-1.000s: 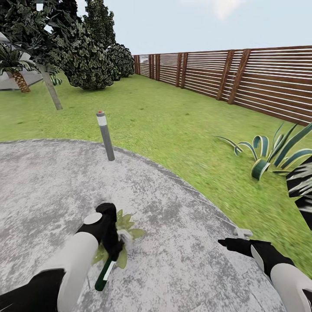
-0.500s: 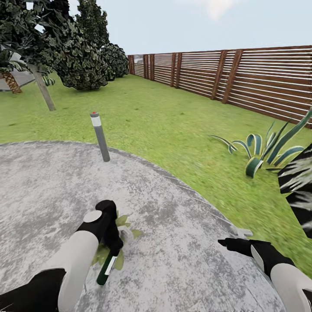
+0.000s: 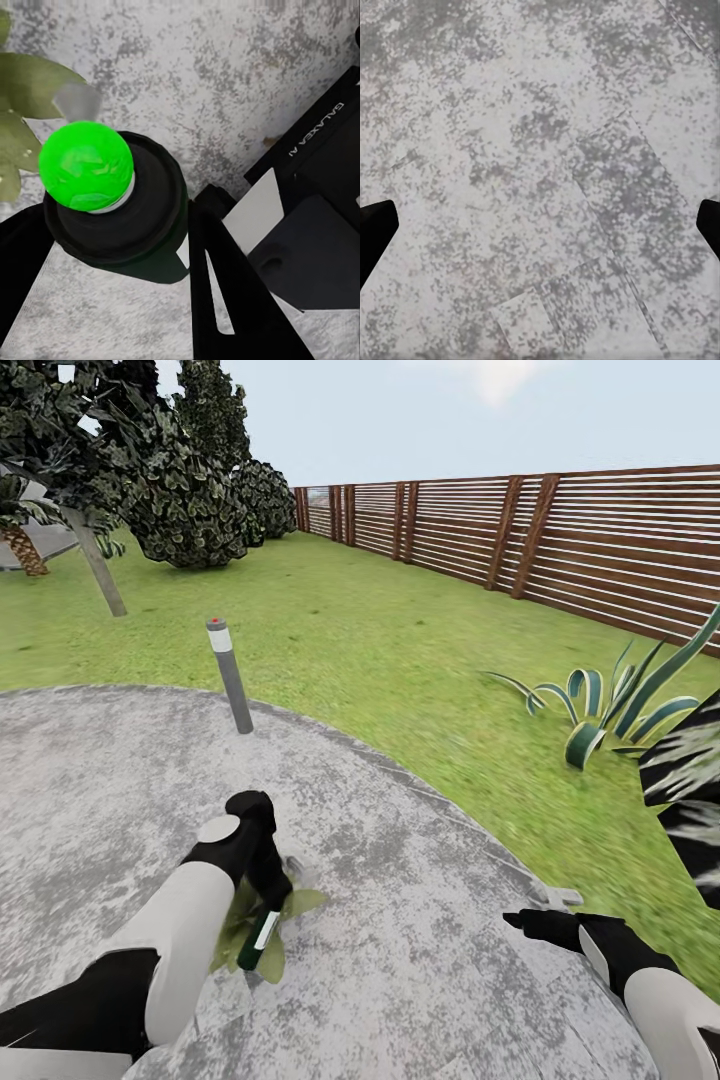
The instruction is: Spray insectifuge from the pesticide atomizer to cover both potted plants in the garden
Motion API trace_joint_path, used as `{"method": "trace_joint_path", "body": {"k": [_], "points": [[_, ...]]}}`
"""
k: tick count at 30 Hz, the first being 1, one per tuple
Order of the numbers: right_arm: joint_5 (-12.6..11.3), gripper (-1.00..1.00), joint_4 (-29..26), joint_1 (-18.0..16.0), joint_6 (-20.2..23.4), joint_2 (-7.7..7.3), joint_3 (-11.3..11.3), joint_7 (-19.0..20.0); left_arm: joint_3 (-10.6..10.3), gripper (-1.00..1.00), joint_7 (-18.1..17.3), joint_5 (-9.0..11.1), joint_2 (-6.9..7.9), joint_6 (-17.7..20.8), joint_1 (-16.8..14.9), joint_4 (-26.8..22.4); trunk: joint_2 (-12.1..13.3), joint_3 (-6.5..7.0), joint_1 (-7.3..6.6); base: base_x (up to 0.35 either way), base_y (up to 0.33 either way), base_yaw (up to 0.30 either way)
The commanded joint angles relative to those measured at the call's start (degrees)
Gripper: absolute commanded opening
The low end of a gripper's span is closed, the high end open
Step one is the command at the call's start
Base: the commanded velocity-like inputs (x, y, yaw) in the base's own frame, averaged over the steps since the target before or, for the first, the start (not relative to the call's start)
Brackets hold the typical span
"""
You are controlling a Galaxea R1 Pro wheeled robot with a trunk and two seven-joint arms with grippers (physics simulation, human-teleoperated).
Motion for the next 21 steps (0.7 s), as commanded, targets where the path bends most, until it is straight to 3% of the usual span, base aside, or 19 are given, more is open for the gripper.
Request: {"method": "trace_joint_path", "body": {"k": [1, 8, 16, 21], "points": [[0.55, 1.0, -0.11, -0.03, 0.3, 0.03, -0.49, 0.4, 0.41, -1.0, -0.45, -0.62, -0.07, 0.52, -0.18, 0.1, -0.02, -0.05, -0.01, 0.0, 0.0, 0.0], [0.55, 1.0, -0.11, -0.03, 0.3, 0.03, -0.49, 0.4, 0.4, -1.0, -0.45, -0.74, 0.17, 0.39, -0.03, 4.49, -0.02, -0.05, -0.01, 0.0, 0.0, 0.0], [0.54, 1.0, -0.11, -0.03, 0.31, 0.12, -0.49, 0.43, 0.4, -1.0, -0.45, -0.74, 4.28, 0.1, 1.29, 11.2, -0.02, -0.05, -0.01, 0.0, 0.0, 0.0], [0.4, 1.0, -0.11, -0.03, 0.31, 0.21, -0.49, 0.49, 0.4, -1.0, -0.45, -0.74, 4.86, 0.02, 3.54, 12.01, -0.02, -0.06, -0.01, 0.0, 0.0, 0.0]]}}
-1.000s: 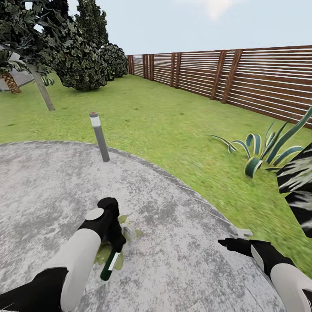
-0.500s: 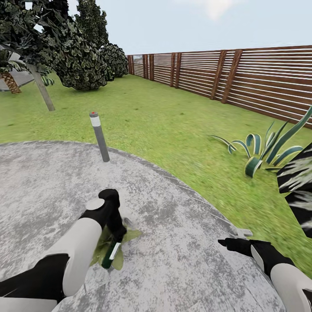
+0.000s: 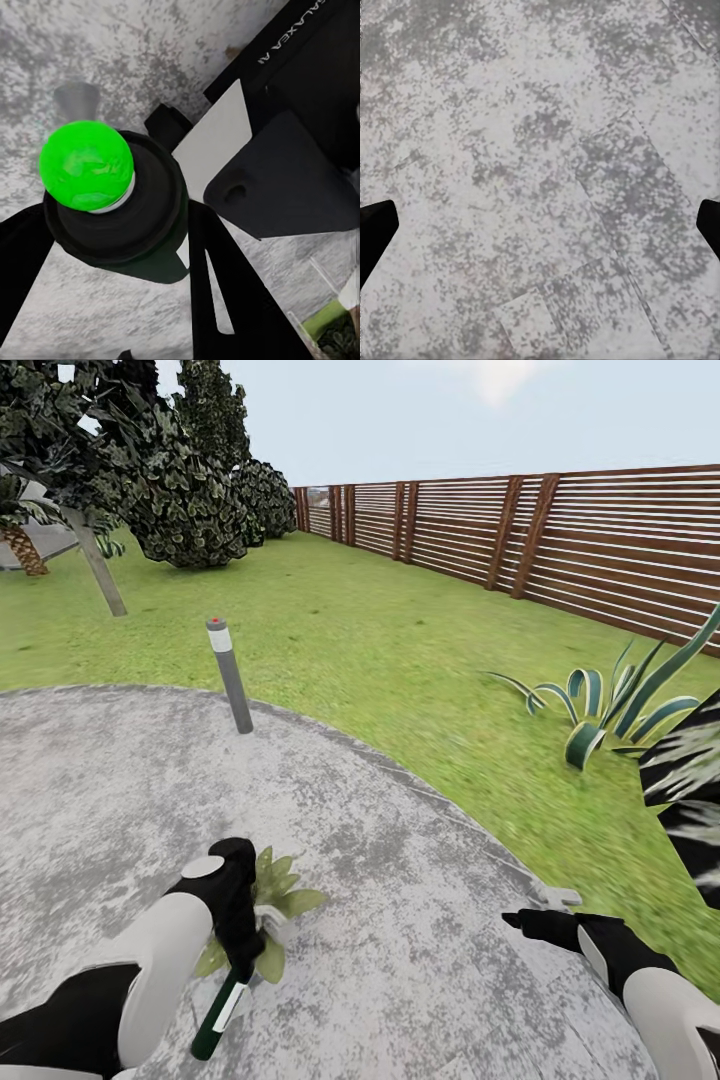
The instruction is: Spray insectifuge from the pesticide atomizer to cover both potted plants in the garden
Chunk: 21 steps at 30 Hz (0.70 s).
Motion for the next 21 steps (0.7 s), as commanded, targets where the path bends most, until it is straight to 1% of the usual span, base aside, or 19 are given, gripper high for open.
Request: {"method": "trace_joint_path", "body": {"k": [1, 9, 17, 21], "points": [[0.56, 1.0, -0.11, -0.03, 0.3, 0.06, -0.49, 0.4, 0.4, -1.0, -0.44, -0.6, -0.05, 0.55, 0.08, -0.06, -0.02, -0.07, -0.01, 0.0, 0.0, 0.0], [0.61, 1.0, -0.11, -0.03, 0.3, 0.12, -0.49, 0.4, 0.53, -1.0, -0.19, -0.44, -0.05, 0.68, 0.25, -0.68, -0.02, -0.67, -0.01, 0.0, 0.0, 0.0], [0.54, 1.0, -0.11, -0.03, 0.3, 0.12, -0.53, 0.4, 0.65, -1.0, -0.17, -0.38, -0.02, 0.68, 0.25, -5.94, -0.02, -1.37, -0.01, 0.0, 0.0, 0.0], [0.53, 1.0, -0.11, -0.03, 0.3, -0.2, -0.57, 0.4, 0.6, -1.0, -0.17, -0.27, -0.11, 0.6, 0.25, -7.3, -0.02, -1.68, -0.01, 0.0, 0.0, 0.0]]}}
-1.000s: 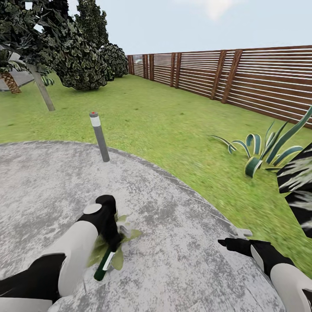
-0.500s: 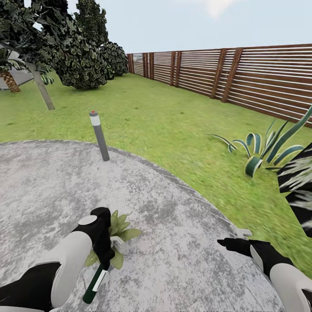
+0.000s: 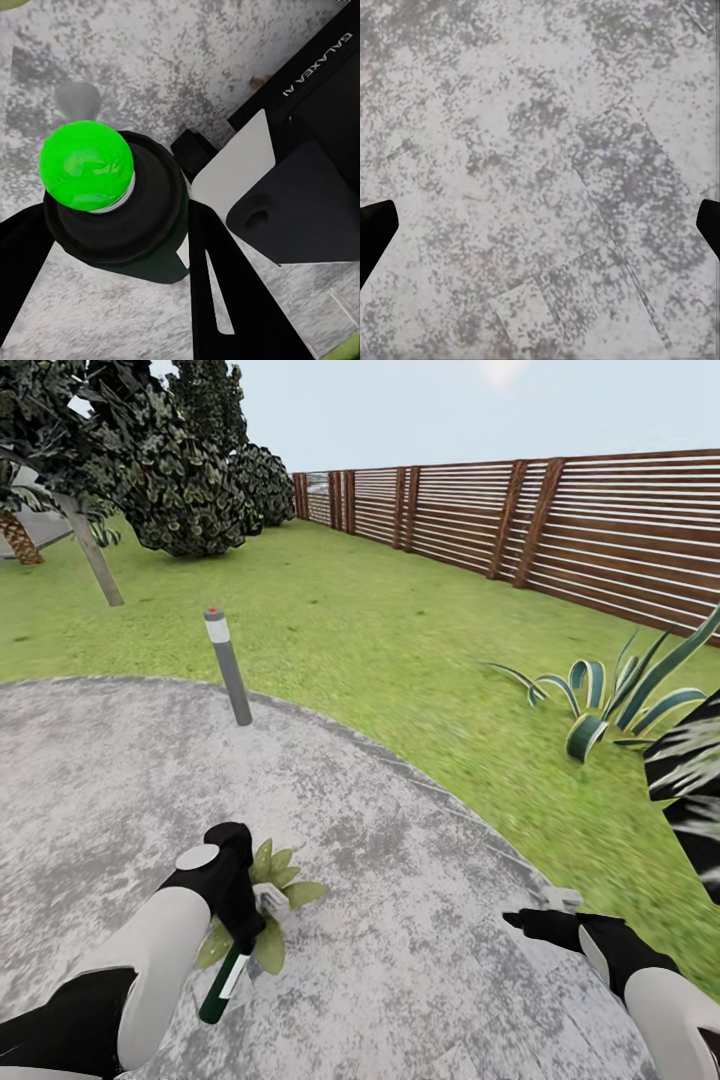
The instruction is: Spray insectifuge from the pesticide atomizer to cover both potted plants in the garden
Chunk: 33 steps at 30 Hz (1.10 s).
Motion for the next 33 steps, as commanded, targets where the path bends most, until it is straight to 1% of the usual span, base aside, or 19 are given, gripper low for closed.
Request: {"method": "trace_joint_path", "body": {"k": [1, 9, 24, 26, 28, 30, 31, 33], "points": [[0.54, 1.0, -0.11, -0.03, 0.3, -0.02, -0.49, 0.4, 0.39, -1.0, -0.37, -0.59, -0.13, 0.52, -0.03, -0.12, -0.02, -0.08, -0.01, 0.0, 0.0, 0.0], [0.54, 1.0, -0.11, -0.03, 0.3, -0.09, -0.49, 0.4, 0.49, -1.0, -0.37, -0.58, -0.29, 0.6, -0.03, -0.13, -0.02, -0.11, -0.01, 0.0, 0.0, 0.0], [0.62, 1.0, -0.11, -0.03, 0.3, -0.09, -0.49, 0.4, 0.58, -1.0, -0.37, -0.61, -0.08, 0.61, -0.03, 0.2, -6.04, -2.81, 3.29, 0.0, 0.0, 0.0], [0.63, 1.0, -0.05, -0.03, 0.3, -0.09, -0.49, 0.39, 0.58, -1.0, -0.37, -0.68, -0.04, 0.55, 0.77, 0.22, -6.84, -3.17, 3.73, 0.0, 0.0, 0.0], [0.63, 1.0, -0.03, -0.03, 0.3, -0.08, -0.49, 0.37, 0.54, -1.0, -0.37, -0.73, 0.07, 0.53, 2.26, 0.15, -6.84, -3.17, 3.73, 0.0, 0.0, 0.0], [0.63, 1.0, -0.02, -0.03, 0.3, -0.09, -0.49, 0.34, 0.51, -1.0, -0.37, -0.74, 0.71, 0.52, 2.87, 0.13, -6.84, -3.17, 3.73, 0.0, 0.0, 0.0], [0.63, 1.0, -0.02, -0.03, 0.3, -0.05, -0.49, 0.32, 0.5, -1.0, -0.36, -0.75, 1.49, 0.52, 3.23, 0.13, -6.84, -3.17, 3.73, 0.0, 0.0, 0.0], [0.63, 1.0, -0.02, -0.03, 0.3, -0.05, -0.49, 0.32, 0.52, -1.0, -0.31, -0.71, 2.24, 0.52, 3.4, 0.02, -6.84, -3.17, 3.73, 0.0, 0.0, 0.0]]}}
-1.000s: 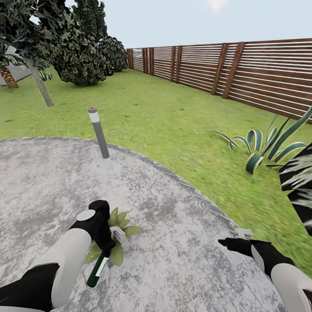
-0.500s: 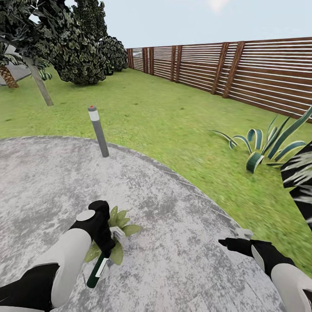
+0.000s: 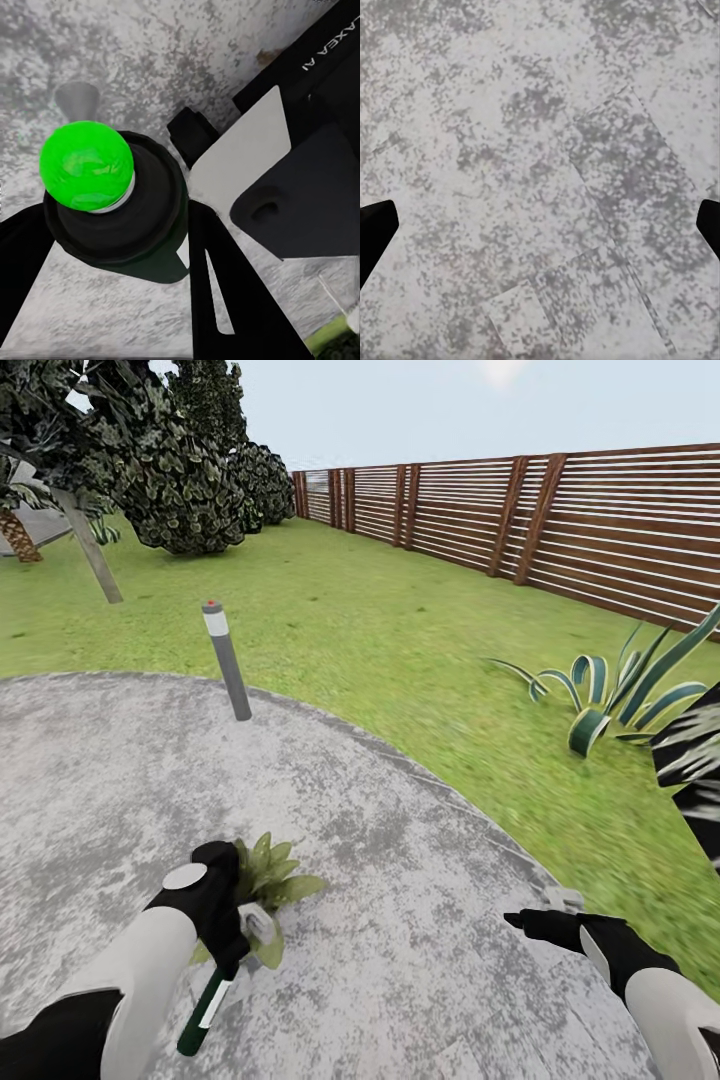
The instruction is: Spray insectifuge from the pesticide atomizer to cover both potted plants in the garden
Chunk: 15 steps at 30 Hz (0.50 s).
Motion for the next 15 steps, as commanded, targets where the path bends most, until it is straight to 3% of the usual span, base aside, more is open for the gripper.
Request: {"method": "trace_joint_path", "body": {"k": [1, 7, 15], "points": [[0.55, 1.0, -0.11, -0.02, 0.3, 0.05, -0.49, 0.4, 0.5, -1.0, -0.38, -0.57, 0.07, 0.52, 0.01, -0.18, -0.02, -0.05, -0.01, 0.0, 0.0, 0.0], [0.57, 1.0, -0.11, -0.02, 0.3, 0.05, -0.49, 0.4, 0.38, -1.0, -0.54, -0.46, -0.06, 0.52, 0.06, -6.22, -0.02, -0.05, -0.01, 0.0, 0.0, 0.0], [0.6, 1.0, -0.11, -0.02, 0.3, 0.04, -0.49, 0.4, 0.22, -1.0, -0.62, -0.45, -0.96, 0.61, 0.06, -7.51, -0.02, -0.05, -0.01, 0.0, 0.0, 0.0]]}}
